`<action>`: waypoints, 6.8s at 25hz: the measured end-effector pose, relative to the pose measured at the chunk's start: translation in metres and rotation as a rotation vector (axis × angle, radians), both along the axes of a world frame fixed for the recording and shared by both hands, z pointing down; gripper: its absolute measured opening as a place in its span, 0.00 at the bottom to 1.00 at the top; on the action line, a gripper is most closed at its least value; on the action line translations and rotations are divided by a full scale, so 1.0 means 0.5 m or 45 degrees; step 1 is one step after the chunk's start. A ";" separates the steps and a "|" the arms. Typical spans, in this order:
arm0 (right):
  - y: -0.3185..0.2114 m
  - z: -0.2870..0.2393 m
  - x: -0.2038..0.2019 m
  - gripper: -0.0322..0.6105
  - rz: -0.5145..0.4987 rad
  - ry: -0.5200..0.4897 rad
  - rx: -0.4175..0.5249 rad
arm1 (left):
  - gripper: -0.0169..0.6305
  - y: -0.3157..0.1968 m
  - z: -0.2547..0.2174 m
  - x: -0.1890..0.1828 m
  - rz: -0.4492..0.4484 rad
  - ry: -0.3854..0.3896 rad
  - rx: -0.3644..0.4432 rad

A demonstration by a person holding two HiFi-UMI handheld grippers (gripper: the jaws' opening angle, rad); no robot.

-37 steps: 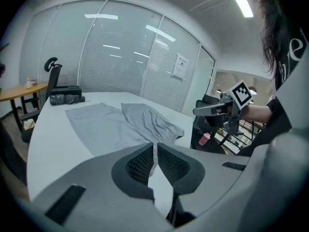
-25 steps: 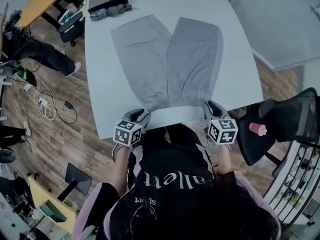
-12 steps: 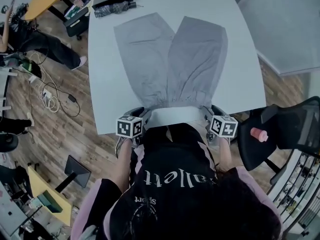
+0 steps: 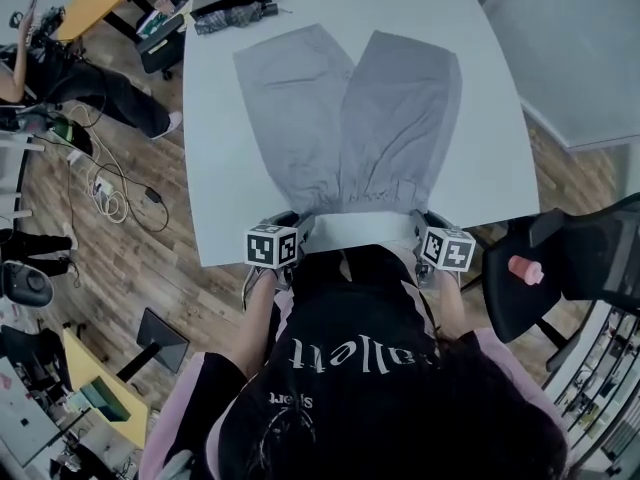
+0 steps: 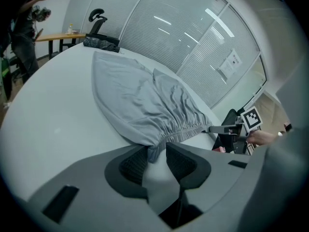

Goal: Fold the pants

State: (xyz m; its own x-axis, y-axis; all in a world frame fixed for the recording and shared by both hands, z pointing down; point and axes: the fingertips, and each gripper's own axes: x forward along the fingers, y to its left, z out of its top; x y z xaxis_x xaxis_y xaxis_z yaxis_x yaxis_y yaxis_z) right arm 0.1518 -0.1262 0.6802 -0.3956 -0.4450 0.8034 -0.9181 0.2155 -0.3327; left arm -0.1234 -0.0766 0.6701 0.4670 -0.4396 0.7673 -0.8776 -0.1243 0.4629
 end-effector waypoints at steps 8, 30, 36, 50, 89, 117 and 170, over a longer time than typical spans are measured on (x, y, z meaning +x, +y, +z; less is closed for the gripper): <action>-0.013 -0.050 -0.021 0.13 -0.030 -0.101 0.056 | 0.13 -0.006 -0.058 -0.015 0.052 -0.019 0.137; -0.070 -0.430 -0.069 0.12 -0.154 -0.416 0.479 | 0.12 -0.101 -0.464 -0.039 0.097 -0.017 0.884; -0.081 -0.539 -0.057 0.12 -0.154 -0.525 0.610 | 0.12 -0.124 -0.575 -0.054 0.066 -0.029 1.059; -0.250 -0.481 -0.053 0.12 -0.192 -0.464 0.618 | 0.12 -0.295 -0.518 -0.070 0.150 -0.004 1.008; -0.474 -0.053 -0.065 0.29 -0.118 -0.247 0.120 | 0.24 -0.485 -0.030 -0.108 0.177 -0.209 0.325; -0.165 -0.238 -0.130 0.29 -0.452 -0.339 0.448 | 0.24 -0.178 -0.277 0.104 0.052 0.039 0.683; 0.371 -0.465 -0.279 0.09 -0.357 -0.259 0.819 | 0.24 0.301 -0.481 0.105 0.444 0.215 0.993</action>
State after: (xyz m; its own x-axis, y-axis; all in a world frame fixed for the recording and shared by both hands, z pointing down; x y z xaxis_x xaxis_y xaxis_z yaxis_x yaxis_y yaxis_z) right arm 0.0124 0.0591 0.4476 -0.6778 -0.6643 0.3152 -0.7330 0.6439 -0.2193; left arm -0.0709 0.0738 0.4294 0.7533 -0.6214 0.2153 -0.6576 -0.7091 0.2544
